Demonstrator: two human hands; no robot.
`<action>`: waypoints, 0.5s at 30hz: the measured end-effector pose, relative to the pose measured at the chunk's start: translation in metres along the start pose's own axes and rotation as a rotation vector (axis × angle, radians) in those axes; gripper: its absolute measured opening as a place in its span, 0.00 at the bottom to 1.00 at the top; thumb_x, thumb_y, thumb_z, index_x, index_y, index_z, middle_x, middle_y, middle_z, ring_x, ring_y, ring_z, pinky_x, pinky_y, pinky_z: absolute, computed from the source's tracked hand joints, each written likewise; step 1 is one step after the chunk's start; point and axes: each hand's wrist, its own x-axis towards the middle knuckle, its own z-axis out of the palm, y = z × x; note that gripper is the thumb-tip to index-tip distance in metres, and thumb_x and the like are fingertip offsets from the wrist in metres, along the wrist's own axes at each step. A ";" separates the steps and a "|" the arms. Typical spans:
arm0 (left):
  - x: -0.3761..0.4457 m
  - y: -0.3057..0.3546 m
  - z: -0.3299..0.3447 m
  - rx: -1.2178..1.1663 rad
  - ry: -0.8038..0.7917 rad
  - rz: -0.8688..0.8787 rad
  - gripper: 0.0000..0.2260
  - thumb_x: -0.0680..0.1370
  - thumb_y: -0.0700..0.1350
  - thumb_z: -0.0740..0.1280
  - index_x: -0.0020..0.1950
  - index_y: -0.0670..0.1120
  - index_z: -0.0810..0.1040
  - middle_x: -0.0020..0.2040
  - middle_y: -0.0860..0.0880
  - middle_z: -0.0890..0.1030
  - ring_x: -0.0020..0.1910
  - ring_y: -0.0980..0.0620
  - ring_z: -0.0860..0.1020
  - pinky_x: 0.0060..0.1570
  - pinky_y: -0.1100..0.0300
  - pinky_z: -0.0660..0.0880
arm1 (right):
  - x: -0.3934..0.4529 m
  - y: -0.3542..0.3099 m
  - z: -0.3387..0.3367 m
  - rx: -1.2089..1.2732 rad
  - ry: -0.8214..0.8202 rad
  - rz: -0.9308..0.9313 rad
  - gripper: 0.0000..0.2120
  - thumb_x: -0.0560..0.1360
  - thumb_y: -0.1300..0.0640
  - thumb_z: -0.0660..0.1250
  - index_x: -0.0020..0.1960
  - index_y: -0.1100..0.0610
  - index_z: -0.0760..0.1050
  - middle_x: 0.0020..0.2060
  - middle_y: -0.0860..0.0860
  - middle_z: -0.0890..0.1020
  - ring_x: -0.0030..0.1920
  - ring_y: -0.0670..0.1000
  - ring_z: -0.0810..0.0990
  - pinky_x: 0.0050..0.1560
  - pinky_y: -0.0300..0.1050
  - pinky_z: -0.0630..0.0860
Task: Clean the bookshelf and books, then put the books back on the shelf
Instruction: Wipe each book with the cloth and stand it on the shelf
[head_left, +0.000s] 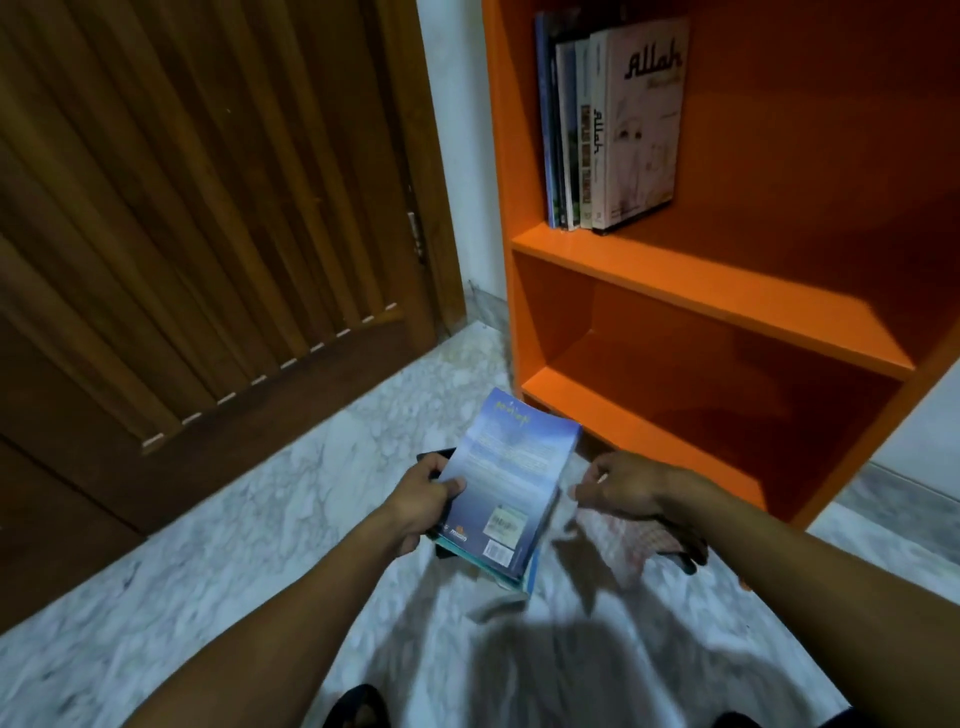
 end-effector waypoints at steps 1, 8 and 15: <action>-0.002 -0.004 0.002 -0.009 0.011 0.004 0.08 0.81 0.38 0.65 0.44 0.46 0.69 0.47 0.41 0.82 0.39 0.45 0.78 0.27 0.62 0.72 | 0.001 -0.001 0.005 -0.056 -0.020 0.011 0.14 0.76 0.45 0.69 0.45 0.56 0.74 0.43 0.55 0.79 0.42 0.52 0.73 0.41 0.45 0.68; -0.007 -0.042 0.025 0.021 0.051 -0.058 0.05 0.82 0.38 0.64 0.47 0.44 0.69 0.46 0.37 0.80 0.38 0.46 0.76 0.29 0.61 0.70 | 0.003 0.012 0.017 -0.235 -0.041 0.063 0.24 0.79 0.43 0.66 0.59 0.64 0.77 0.59 0.59 0.79 0.54 0.57 0.79 0.49 0.47 0.73; -0.002 -0.043 0.048 -0.149 -0.013 -0.078 0.07 0.83 0.38 0.62 0.45 0.45 0.68 0.47 0.41 0.79 0.37 0.48 0.77 0.23 0.65 0.70 | 0.018 0.031 0.074 0.535 -0.013 0.160 0.17 0.78 0.48 0.69 0.59 0.60 0.76 0.57 0.52 0.81 0.54 0.52 0.80 0.56 0.47 0.75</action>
